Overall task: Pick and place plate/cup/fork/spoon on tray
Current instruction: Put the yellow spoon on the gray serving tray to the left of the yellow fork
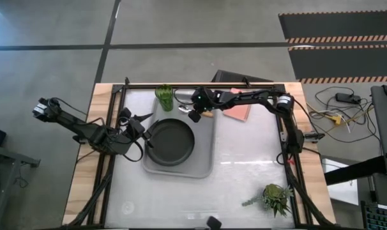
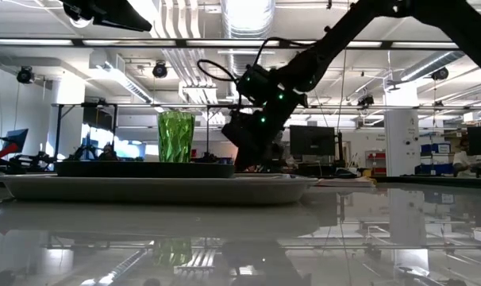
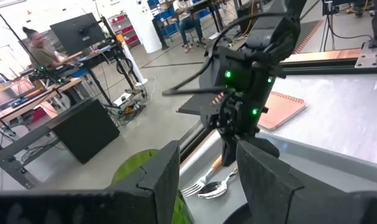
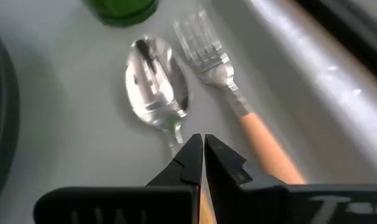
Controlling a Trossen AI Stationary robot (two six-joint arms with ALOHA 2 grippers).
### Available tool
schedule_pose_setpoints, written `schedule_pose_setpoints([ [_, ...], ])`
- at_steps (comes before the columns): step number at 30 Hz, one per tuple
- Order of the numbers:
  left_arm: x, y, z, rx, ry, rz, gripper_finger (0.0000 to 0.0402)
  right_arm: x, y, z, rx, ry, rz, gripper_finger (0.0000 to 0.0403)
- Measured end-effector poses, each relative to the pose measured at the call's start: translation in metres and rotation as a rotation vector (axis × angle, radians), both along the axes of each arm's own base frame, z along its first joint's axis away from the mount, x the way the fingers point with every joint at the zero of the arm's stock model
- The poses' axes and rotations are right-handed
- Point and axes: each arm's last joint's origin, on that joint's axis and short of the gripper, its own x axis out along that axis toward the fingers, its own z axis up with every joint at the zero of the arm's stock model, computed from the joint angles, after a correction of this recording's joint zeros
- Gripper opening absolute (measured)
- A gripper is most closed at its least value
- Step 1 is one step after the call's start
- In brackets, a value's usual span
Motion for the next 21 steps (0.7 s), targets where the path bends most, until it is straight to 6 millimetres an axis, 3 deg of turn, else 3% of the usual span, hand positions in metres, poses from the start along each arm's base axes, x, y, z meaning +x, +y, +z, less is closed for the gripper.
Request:
schedule_pose_setpoints([
  [4, 0.0000, -0.0001, 0.0000, 0.000, 0.000, 0.000, 0.0142, 0.0034, -0.0020, -0.0116, 0.028, 0.018, 0.014, 0.0008],
  [21, 0.0000, 0.0000, 0.0000, -0.001, -0.001, 0.000, 0.0142, 0.0070, 0.0018, -0.0120, 0.040, 0.005, 0.093, 0.0008],
])
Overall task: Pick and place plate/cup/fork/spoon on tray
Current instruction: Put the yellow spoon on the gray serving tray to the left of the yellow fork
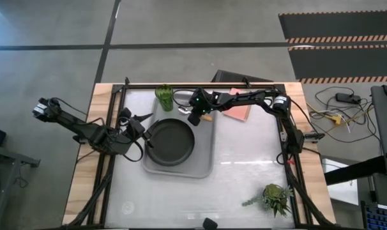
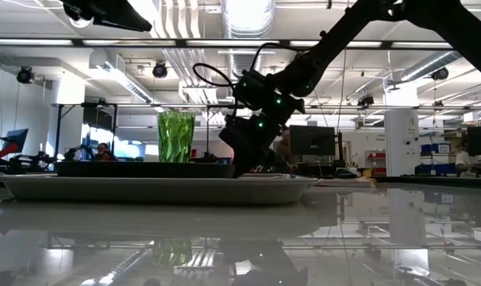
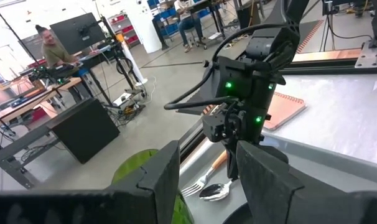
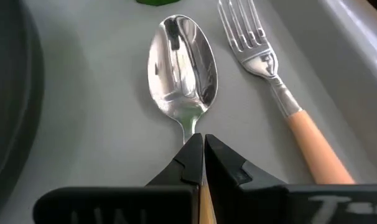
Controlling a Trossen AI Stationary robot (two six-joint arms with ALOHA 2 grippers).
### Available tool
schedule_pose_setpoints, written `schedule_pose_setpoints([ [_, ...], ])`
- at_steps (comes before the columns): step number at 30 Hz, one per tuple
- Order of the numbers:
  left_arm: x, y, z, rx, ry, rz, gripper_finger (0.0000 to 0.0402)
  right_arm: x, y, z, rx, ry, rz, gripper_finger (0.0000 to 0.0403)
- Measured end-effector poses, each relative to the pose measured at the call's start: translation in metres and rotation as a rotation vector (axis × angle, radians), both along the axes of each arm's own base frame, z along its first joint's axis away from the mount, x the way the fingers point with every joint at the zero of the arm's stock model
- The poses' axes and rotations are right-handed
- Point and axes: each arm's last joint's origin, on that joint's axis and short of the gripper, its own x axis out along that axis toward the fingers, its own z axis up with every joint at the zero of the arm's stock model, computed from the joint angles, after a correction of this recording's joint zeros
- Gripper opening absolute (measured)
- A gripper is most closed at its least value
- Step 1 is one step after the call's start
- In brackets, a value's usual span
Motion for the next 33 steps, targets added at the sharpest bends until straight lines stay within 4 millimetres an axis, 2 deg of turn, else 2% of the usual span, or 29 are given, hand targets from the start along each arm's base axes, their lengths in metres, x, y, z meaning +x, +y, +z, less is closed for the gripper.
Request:
schedule_pose_setpoints([
  [6, 0.000, 0.000, 0.000, -0.001, -0.001, 0.000, 0.0142, -0.001, 0.000, 0.003, -0.005, 0.005, 0.004, 0.0008],
  [13, 0.000, 0.000, 0.000, -0.003, -0.001, 0.000, 0.0142, -0.017, 0.013, 0.040, 0.083, 0.035, 0.073, 0.0008],
  [18, 0.000, 0.000, 0.000, -0.003, -0.001, 0.000, 0.0142, -0.031, 0.030, 0.034, 0.154, 0.222, 0.110, 0.0009],
  [23, 0.000, 0.000, 0.000, -0.003, -0.002, 0.001, 0.0142, -0.039, 0.034, 0.023, 0.140, 0.304, 0.092, 0.0008],
  [30, 0.000, 0.000, 0.000, -0.003, -0.002, 0.000, 0.0142, -0.039, 0.033, 0.020, 0.094, 0.298, 0.070, 0.0008],
  [33, 0.000, 0.000, 0.000, -0.003, -0.002, 0.000, 0.0142, -0.033, 0.031, 0.028, 0.073, 0.229, 0.056, 0.0008],
])
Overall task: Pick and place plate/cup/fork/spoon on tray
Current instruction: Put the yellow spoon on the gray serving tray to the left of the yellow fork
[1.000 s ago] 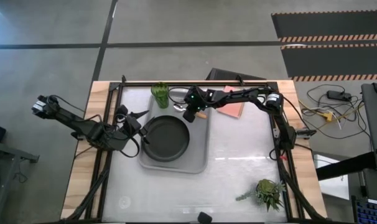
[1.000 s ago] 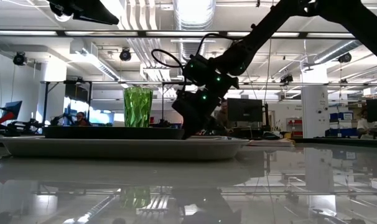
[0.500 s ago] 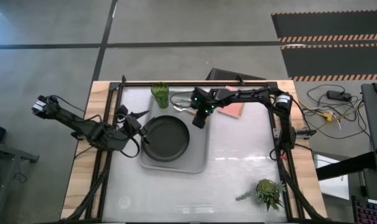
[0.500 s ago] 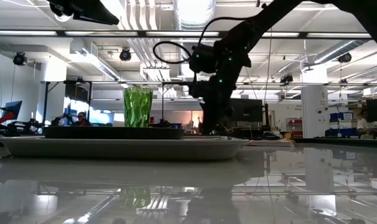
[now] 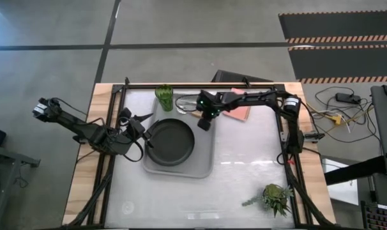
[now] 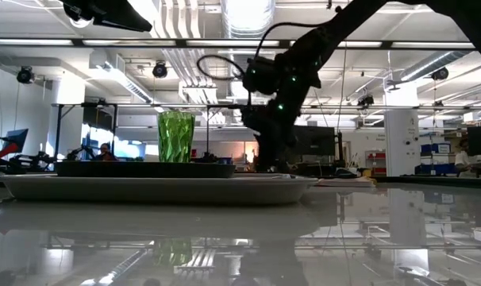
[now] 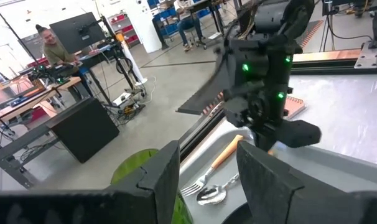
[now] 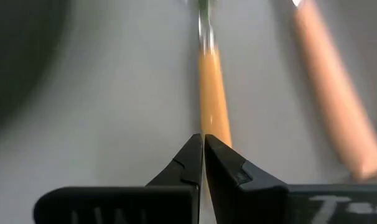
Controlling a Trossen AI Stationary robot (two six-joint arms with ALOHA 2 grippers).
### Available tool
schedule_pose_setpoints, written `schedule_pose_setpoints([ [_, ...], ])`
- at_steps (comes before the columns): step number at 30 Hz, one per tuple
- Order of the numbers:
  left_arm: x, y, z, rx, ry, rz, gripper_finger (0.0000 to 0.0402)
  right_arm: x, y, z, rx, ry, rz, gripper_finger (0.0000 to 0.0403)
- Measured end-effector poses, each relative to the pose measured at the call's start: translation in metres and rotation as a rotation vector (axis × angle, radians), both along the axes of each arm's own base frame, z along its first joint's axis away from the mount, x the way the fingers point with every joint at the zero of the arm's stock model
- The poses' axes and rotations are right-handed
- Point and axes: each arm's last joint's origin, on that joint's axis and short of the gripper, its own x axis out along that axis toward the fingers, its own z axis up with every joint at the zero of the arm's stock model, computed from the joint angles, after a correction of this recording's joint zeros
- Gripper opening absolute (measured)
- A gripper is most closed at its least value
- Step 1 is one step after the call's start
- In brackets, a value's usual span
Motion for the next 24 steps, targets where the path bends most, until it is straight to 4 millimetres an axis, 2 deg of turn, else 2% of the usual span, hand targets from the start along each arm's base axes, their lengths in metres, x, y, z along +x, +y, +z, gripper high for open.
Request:
schedule_pose_setpoints([
  [5, 0.000, 0.000, 0.000, 0.000, 0.000, 0.000, 0.0142, 0.016, -0.009, 0.014, -0.063, -0.144, 0.004, 0.0008],
  [10, 0.000, 0.000, 0.000, 0.000, 0.000, 0.000, 0.0142, 0.023, -0.017, 0.001, -0.024, -0.170, 0.051, 0.0008],
  [17, 0.000, 0.000, 0.000, 0.000, 0.000, 0.000, 0.0142, 0.012, -0.009, -0.009, 0.093, -0.047, 0.118, 0.0008],
  [24, 0.000, 0.000, 0.000, 0.000, 0.000, 0.000, 0.0142, 0.003, -0.010, -0.016, 0.005, 0.083, 0.086, 0.0008],
])
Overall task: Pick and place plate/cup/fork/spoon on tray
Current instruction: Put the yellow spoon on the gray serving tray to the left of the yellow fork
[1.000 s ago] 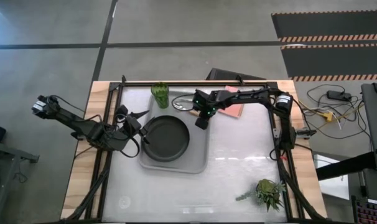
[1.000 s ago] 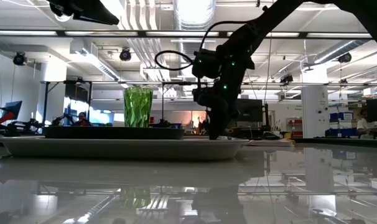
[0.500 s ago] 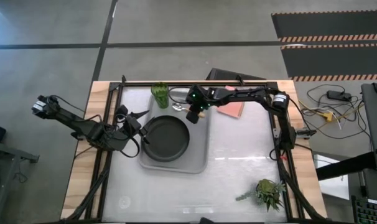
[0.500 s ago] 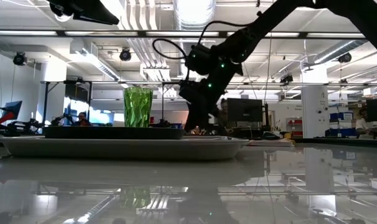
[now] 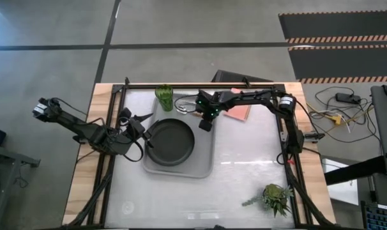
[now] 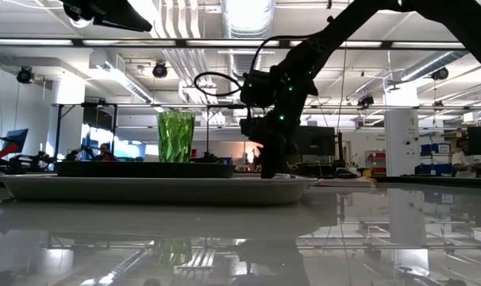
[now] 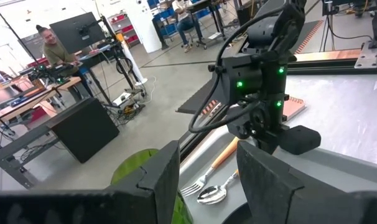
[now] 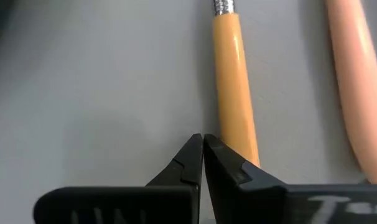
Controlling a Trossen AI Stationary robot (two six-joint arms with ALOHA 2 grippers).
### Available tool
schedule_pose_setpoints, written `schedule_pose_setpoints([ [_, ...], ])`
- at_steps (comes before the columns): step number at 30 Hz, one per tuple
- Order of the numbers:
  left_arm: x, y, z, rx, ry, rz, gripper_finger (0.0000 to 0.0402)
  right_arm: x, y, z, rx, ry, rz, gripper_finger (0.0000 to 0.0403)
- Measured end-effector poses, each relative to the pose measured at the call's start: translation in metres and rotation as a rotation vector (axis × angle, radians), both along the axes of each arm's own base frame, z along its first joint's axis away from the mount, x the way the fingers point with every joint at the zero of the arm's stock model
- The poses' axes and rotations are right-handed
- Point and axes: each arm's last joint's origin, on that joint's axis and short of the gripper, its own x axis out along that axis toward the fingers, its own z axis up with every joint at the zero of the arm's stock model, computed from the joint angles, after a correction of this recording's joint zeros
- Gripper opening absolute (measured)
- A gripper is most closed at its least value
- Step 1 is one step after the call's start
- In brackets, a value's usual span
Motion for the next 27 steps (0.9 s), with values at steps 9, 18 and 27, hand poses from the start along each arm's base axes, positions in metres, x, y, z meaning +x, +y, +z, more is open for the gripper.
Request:
schedule_pose_setpoints([
  [9, 0.000, 0.000, 0.000, 0.000, 0.000, 0.000, 0.0142, -0.004, -0.006, 0.001, -0.064, 0.038, -0.016, 0.0008],
  [18, 0.000, 0.000, 0.000, 0.000, 0.000, 0.000, 0.0142, 0.012, -0.013, 0.020, -0.119, -0.091, -0.020, 0.0008],
  [27, 0.000, 0.000, 0.000, 0.000, 0.000, 0.000, 0.0142, 0.025, -0.028, 0.032, -0.180, -0.304, -0.038, 0.0008],
])
